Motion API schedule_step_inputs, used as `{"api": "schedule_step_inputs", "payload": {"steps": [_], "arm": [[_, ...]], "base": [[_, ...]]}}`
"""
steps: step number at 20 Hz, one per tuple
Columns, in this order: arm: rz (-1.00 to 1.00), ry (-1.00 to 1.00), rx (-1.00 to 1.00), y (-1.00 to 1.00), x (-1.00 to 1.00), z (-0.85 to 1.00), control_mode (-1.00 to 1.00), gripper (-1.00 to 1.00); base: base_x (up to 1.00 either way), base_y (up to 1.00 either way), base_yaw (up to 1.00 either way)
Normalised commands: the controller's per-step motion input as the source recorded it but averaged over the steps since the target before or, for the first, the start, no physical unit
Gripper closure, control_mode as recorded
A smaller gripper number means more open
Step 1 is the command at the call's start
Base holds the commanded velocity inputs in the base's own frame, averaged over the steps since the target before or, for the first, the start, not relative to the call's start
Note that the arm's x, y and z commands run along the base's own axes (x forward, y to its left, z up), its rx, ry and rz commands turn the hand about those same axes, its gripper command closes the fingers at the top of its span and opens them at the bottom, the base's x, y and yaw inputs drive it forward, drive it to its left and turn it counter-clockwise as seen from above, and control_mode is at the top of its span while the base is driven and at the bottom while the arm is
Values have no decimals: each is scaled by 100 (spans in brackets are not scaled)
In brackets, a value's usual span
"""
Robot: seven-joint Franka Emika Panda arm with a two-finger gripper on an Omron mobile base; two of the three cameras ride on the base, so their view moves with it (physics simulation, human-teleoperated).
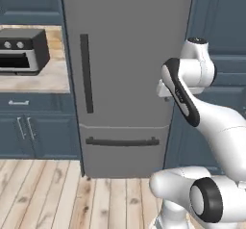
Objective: Navigate to the electric kettle.
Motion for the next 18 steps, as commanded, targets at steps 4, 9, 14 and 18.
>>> {"api": "schedule_step_inputs", "payload": {"steps": [4, 9, 14, 18], "arm": [[0, 0, 0, 0, 0, 0, 100, -100], [0, 0, 0, 0, 0, 0, 100, -100], [0, 0, 0, 0, 0, 0, 100, -100], [0, 0, 0, 0, 0, 0, 100, -100]], "base": [[1, 1, 89], [17, 50, 50], [38, 61, 60], [73, 31, 57]]}}
